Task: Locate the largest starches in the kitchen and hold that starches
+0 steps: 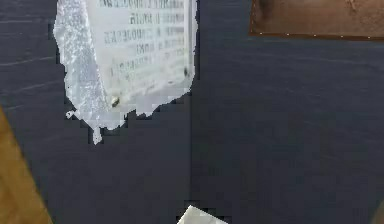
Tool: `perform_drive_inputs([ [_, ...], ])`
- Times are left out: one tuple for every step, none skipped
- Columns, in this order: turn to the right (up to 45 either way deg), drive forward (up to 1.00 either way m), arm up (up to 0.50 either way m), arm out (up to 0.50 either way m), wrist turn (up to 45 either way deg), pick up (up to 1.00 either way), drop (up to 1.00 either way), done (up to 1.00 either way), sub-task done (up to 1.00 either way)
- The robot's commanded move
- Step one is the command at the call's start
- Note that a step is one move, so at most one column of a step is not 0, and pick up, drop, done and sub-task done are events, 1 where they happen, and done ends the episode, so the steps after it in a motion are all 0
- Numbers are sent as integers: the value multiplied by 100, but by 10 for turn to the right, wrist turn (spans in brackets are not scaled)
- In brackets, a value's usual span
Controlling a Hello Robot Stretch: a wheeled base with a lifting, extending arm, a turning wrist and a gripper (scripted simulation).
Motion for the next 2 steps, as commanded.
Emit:
perform_drive_inputs([
  [450,0,0,0,0,0,0,0,0],
  [450,0,0,0,0,0,0,0,0],
])
